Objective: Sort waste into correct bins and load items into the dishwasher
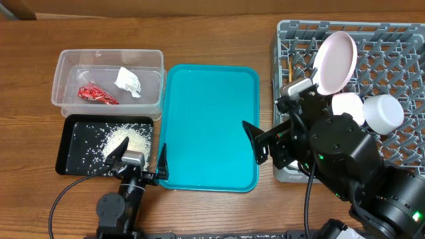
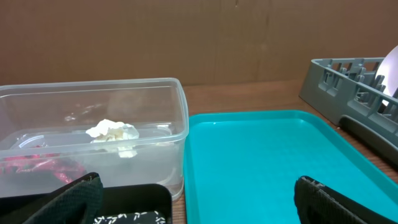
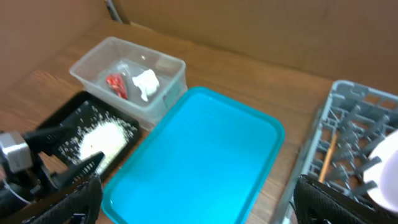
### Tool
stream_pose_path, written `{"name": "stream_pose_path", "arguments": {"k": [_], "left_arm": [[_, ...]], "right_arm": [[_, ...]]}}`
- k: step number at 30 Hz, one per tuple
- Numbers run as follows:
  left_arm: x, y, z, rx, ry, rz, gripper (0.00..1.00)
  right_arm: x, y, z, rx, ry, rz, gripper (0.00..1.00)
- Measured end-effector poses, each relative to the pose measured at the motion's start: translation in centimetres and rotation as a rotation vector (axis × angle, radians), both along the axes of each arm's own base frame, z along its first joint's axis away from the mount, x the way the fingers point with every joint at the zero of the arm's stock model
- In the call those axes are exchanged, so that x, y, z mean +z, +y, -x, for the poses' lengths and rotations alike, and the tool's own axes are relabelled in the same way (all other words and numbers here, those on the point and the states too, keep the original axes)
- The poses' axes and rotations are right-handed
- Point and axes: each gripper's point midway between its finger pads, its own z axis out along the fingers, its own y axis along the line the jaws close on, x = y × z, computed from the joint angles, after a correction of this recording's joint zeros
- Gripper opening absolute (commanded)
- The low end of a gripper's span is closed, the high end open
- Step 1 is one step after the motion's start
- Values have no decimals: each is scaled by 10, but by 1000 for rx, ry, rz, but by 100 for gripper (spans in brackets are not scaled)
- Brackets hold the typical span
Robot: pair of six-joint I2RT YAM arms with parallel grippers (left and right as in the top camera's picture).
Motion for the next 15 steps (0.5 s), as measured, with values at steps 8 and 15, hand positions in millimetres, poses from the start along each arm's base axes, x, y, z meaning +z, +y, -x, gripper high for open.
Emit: {"name": "stream_pose_path", "arguments": {"k": [8,15], "left_arm": [[0,0,0,0,0,0,100],[0,0,0,0,0,0,100]], "right_arm": [[3,-37,3,-121,-41,59,100],[48,-115,3,-386,-221,-90,100]]}}
